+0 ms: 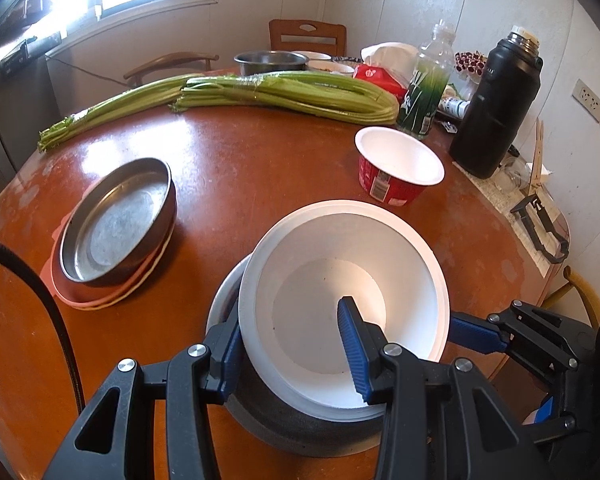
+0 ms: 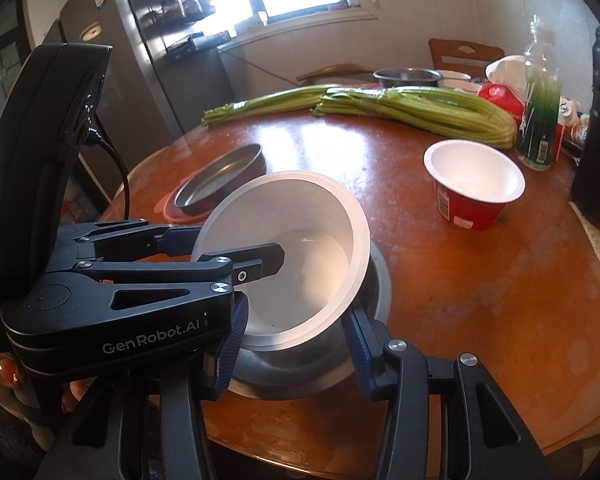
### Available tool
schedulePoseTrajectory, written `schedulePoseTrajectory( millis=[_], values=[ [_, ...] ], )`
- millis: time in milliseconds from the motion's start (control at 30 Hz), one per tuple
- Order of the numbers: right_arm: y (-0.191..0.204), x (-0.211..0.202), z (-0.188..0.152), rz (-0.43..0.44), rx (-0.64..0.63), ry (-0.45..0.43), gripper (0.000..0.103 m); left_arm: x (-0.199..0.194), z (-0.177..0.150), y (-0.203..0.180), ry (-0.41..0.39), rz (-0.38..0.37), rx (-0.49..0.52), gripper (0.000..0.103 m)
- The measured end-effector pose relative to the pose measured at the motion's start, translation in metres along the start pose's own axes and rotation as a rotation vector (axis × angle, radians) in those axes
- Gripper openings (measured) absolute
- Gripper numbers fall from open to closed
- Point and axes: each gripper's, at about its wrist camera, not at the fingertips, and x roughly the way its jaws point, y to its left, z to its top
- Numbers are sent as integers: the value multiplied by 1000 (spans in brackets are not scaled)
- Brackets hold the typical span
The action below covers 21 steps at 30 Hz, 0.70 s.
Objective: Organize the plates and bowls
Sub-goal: 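Lift the paper bowl with the left gripper over the steel bowl, then lower the paper bowl into the steel bowl and open the left gripper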
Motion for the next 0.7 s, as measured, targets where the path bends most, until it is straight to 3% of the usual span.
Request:
schedulePoseTrajectory(
  millis=[700],
  values=[
    [0, 13, -4, 10, 2, 55, 51, 10, -5, 3, 32, 9, 2, 44]
  ],
)
